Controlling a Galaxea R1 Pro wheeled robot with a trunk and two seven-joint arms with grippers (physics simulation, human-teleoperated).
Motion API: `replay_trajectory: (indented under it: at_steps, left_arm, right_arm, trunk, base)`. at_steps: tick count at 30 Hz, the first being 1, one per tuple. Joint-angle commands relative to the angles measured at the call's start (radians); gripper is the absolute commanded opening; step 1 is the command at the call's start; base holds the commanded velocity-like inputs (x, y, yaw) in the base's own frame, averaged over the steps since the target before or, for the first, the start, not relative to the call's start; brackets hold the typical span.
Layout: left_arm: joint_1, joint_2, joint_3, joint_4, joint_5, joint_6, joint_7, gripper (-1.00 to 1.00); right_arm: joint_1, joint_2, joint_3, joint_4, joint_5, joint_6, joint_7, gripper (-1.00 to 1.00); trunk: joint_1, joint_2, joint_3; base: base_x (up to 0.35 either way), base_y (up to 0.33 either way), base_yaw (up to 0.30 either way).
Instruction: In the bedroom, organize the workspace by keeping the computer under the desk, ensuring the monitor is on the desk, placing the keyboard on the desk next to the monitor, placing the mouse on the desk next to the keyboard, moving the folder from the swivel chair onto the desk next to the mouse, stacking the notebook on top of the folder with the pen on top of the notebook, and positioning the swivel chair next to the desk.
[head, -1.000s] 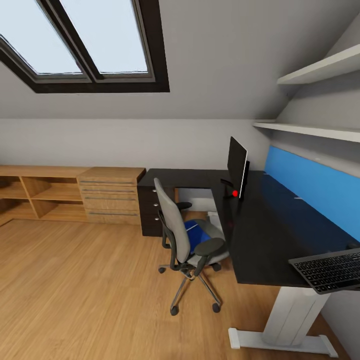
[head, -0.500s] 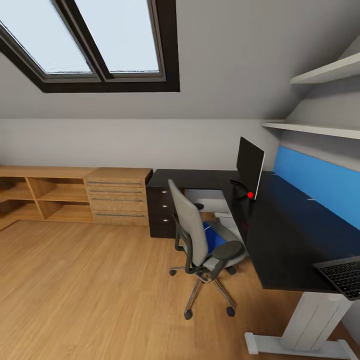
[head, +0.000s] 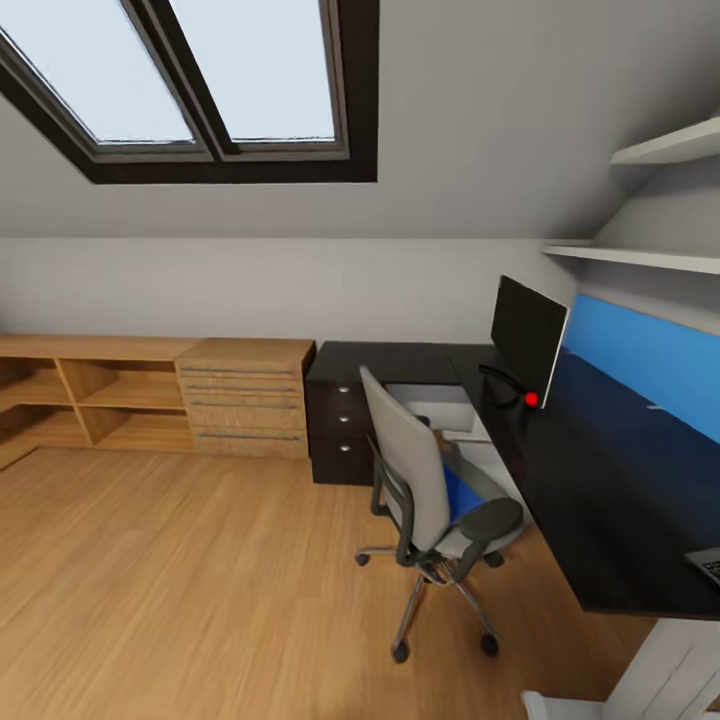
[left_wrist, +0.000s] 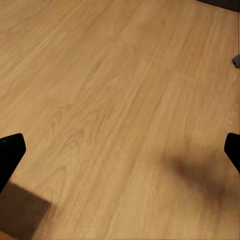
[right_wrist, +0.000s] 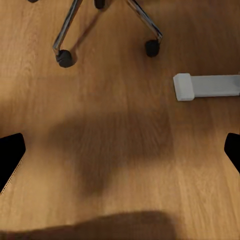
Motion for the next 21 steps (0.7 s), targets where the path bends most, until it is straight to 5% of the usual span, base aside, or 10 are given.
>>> replay_trajectory:
  at_steps: [1, 5, 21]
  left_arm:
    - [0.0, 0.0, 0.003, -0.001, -0.005, -0.001, 0.0, 1.0]
    - [0.0, -0.001, 0.004, -0.001, -0.009, -0.002, 0.001, 1.0]
    - [0.0, -0.03, 0.008, -0.002, -0.005, -0.005, 0.011, 1.0]
  right_arm:
    - [-0.001, 0.0, 0.003, 0.001, -0.008, -0.004, 0.0, 1.0]
    - [-0.001, -0.001, 0.001, -0.001, -0.01, -0.004, 0.0, 1.0]
    - [-0.001, 0.001, -0.002, -0.004, -0.017, -0.004, -0.004, 1.0]
  trunk:
    - [0.001, 0.0, -0.001]
    - [0.001, 0.0, -0.001]
    - [0.001, 0.0, -0.001]
  base:
    - [0.324, 0.021, 0.0]
    - [0.255, 0.008, 0.0]
    - [0.011, 0.0, -0.003]
